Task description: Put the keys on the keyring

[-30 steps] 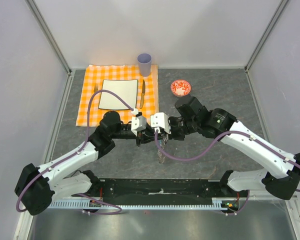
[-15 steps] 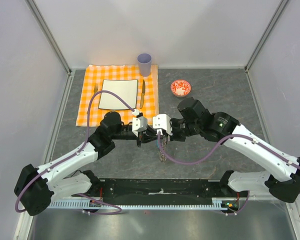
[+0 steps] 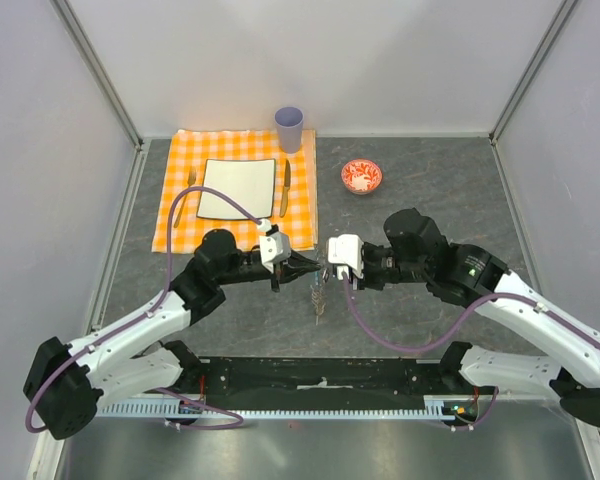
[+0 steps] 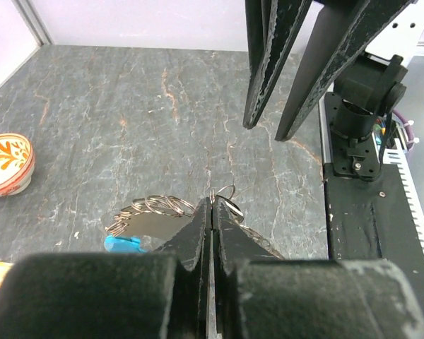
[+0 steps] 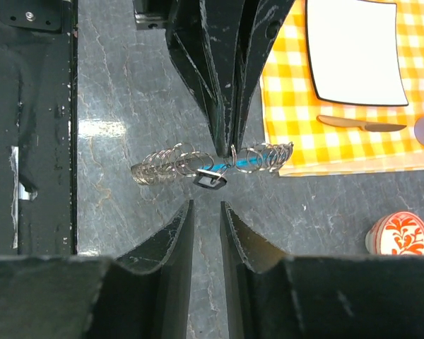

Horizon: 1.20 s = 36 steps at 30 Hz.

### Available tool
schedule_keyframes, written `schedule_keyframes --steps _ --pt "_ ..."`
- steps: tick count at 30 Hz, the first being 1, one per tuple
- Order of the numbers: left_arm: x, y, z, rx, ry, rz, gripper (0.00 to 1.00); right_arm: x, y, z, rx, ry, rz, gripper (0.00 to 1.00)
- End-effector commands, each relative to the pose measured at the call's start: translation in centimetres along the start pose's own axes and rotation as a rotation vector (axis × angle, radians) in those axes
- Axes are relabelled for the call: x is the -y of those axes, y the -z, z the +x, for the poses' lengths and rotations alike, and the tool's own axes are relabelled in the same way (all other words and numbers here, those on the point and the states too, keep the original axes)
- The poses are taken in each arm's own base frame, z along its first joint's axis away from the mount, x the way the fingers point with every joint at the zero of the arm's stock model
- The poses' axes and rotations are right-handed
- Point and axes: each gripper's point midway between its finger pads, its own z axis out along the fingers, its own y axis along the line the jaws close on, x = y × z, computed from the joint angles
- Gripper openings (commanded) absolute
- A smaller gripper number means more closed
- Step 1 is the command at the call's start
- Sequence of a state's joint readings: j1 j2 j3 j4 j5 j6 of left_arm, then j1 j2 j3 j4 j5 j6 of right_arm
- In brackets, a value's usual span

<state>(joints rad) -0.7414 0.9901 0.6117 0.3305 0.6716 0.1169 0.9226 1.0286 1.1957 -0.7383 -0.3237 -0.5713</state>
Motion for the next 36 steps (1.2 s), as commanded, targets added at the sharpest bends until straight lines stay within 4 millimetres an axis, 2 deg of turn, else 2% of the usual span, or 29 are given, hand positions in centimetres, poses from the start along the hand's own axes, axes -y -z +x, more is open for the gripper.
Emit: schedule_keyframes --steps 1,6,14,20,23,36 --pt "-0.7 0.5 -3.0 0.100 -0.074 -0.053 0.02 1.0 -0.6 -0.7 0.070 -0.036 0.074 0.29" --pt "-0.9 0.8 -4.1 0.152 -0.071 -0.079 0.02 1.6 -1.5 -0.8 0.136 -0.098 0.131 0.30" --pt "-0.8 1.0 -4.0 0.170 -0.058 -0.091 0.02 2.5 -2.3 -1.8 0.228 -0.128 0.177 0.31" --pt "-1.0 1.1 -4.2 0.181 -0.062 -0.105 0.02 2.6 -3.1 -1.7 0.229 -0.138 0.166 0.31" --pt "-1.1 1.1 -4.4 0.191 -0.060 -0.109 0.02 2.4 -3.3 -1.6 0.225 -0.141 0.157 0.27" --pt "-1.0 1.7 -5.5 0.231 -0.074 -0.129 0.02 2.7 -3.2 -0.6 0.206 -0.171 0.179 0.22"
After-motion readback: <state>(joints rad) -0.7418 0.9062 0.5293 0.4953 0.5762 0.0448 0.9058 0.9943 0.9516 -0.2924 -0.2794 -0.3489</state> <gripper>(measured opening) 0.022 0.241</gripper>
